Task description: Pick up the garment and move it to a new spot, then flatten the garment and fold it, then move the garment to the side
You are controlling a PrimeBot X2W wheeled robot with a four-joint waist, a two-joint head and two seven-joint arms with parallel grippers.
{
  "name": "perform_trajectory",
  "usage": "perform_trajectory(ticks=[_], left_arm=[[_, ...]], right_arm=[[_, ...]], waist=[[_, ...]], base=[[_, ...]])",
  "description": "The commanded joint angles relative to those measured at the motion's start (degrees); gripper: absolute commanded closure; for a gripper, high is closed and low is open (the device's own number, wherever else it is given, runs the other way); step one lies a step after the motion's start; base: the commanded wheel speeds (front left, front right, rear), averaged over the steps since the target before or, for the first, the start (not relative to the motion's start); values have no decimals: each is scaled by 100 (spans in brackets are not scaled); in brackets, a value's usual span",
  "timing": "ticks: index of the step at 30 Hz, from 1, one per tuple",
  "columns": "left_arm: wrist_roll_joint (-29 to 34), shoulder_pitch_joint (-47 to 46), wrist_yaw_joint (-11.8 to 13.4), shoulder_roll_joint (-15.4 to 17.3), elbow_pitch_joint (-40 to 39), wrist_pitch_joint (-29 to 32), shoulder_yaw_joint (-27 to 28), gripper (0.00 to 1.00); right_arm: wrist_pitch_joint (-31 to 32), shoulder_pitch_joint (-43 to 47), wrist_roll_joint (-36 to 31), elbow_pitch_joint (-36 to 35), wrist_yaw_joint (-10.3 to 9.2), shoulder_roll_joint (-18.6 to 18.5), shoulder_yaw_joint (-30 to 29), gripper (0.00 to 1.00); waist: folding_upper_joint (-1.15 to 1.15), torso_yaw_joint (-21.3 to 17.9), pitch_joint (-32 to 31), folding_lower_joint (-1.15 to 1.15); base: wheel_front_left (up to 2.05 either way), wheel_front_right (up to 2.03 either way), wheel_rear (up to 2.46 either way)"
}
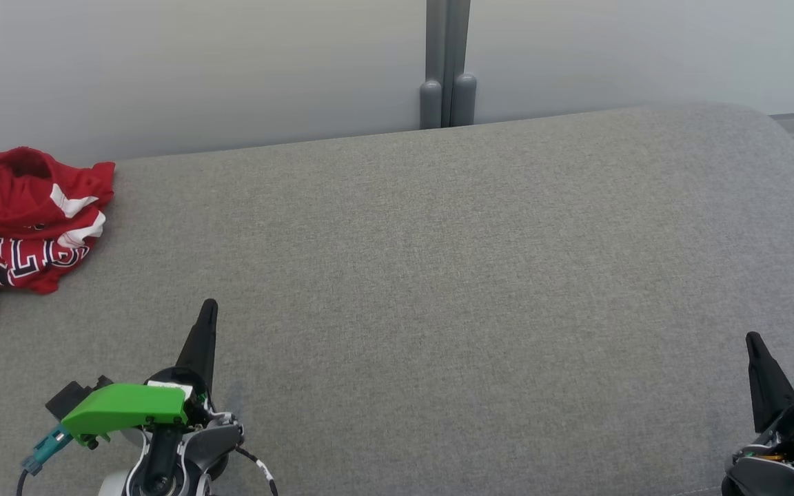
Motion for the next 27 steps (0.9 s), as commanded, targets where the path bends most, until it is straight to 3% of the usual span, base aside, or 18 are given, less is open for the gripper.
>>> perform_trajectory(ticks=[1,6,7,18,27], left_arm=[[-37,-74,-26,7,-18,9,4,100],[-37,-74,-26,7,-18,9,4,100],[0,0,0,0,0,0,0,0],[135,189,9,-12,36,-195,-108,0],[473,226,30,-9,-156,-410,-95,0]], right_arm=[[24,51,21,3,5,-30,-4,100],[24,51,21,3,5,-29,-3,100],[0,0,0,0,0,0,0,0],[-245,-12,-116,165,-1,57,191,0],[-505,-88,-641,82,0,45,329,0]], waist=[[0,0,0,0],[0,0,0,0],[0,0,0,0],[0,0,0,0],[0,1,3,0]], base=[[0,0,0],[0,0,0],[0,0,0],[0,0,0],[0,0,0]])
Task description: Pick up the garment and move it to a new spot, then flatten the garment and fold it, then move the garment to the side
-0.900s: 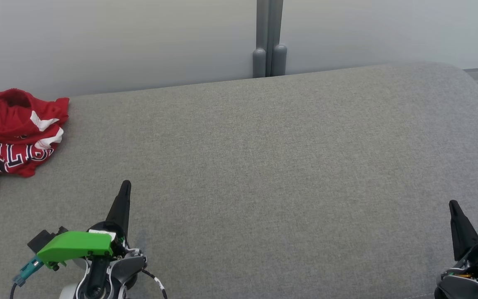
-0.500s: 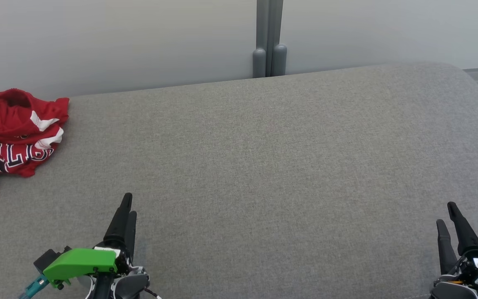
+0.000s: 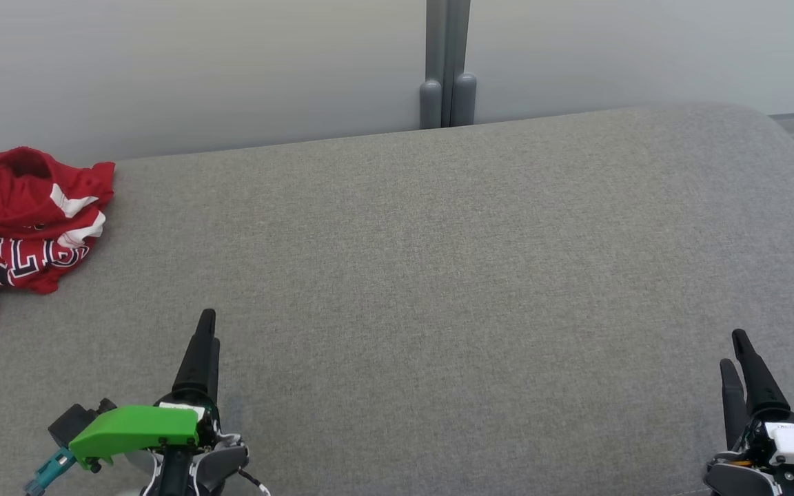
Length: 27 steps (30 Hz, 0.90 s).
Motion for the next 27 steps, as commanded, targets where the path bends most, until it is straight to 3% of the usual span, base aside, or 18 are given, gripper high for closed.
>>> perform_trajectory(ticks=[1,11,27], left_arm=[[146,-60,6,11,-165,-74,32,0],[923,-27,124,13,-536,-287,67,0],[2919,21,447,17,-1040,-565,-80,0]], right_arm=[[-81,-120,-239,-144,2,-55,33,0],[-339,-209,-1281,-338,3,-66,194,0],[-675,-344,-3100,-563,3,-80,449,0]], waist=[[0,1,1,0],[0,11,7,0],[0,71,36,0]], base=[[0,0,0],[0,0,0],[0,0,0]])
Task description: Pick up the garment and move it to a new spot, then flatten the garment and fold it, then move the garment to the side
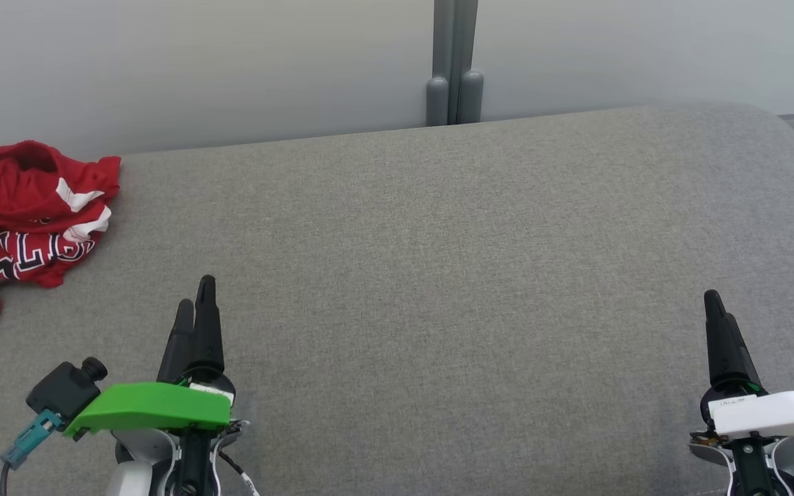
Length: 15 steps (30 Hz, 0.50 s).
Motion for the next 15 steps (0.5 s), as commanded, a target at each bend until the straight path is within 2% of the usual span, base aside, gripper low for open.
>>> perform_trajectory(ticks=[1,15], left_arm=[[237,-11,55,15,-139,-51,-18,0],[1796,190,263,19,-231,-276,-79,0]], right_arm=[[-64,-146,-213,-112,2,-44,50,0],[-335,-206,-1516,-174,3,-54,532,0]], waist=[[0,6,4,0],[0,40,13,0]], base=[[0,0,0],[0,0,0]])
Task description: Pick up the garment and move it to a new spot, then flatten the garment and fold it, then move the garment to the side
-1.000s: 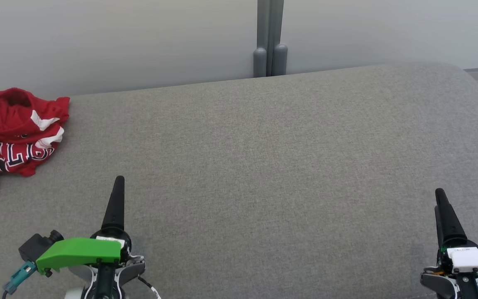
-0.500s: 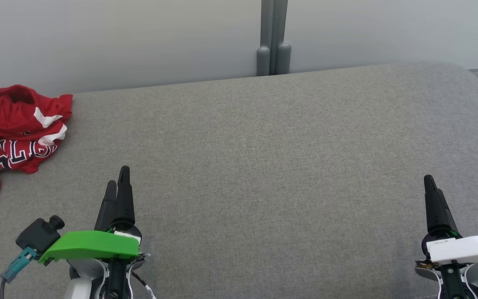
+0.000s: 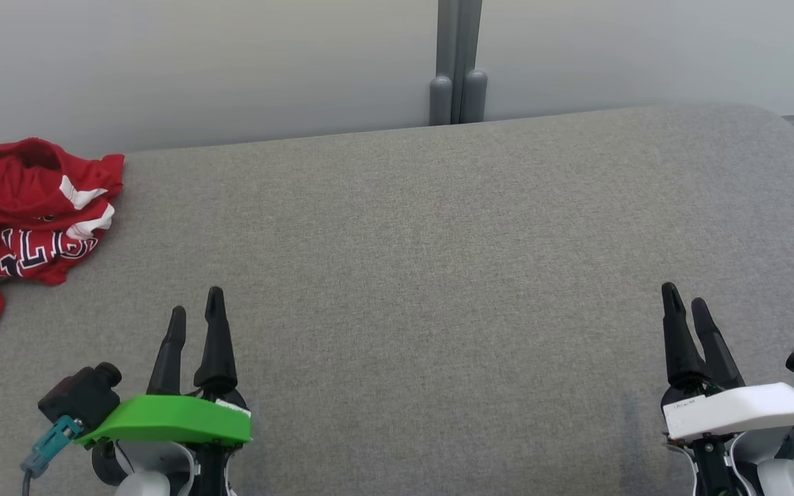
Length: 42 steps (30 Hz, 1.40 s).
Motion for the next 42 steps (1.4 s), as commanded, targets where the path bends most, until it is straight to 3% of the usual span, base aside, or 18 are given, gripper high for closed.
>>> perform_trajectory(ticks=[1,24,42], left_arm=[[226,16,31,20,-56,-61,5,0],[1817,241,244,25,87,-363,-86,0],[2673,366,324,29,176,-568,-54,0]], right_arm=[[-67,-108,-193,-80,3,-39,48,0],[-434,-248,-1792,244,3,-53,582,0],[-681,-256,-2731,376,4,-63,788,0]], waist=[[0,-1,-4,0],[0,38,-20,0],[0,62,-51,0]], base=[[0,0,0],[0,0,0],[0,0,0]])
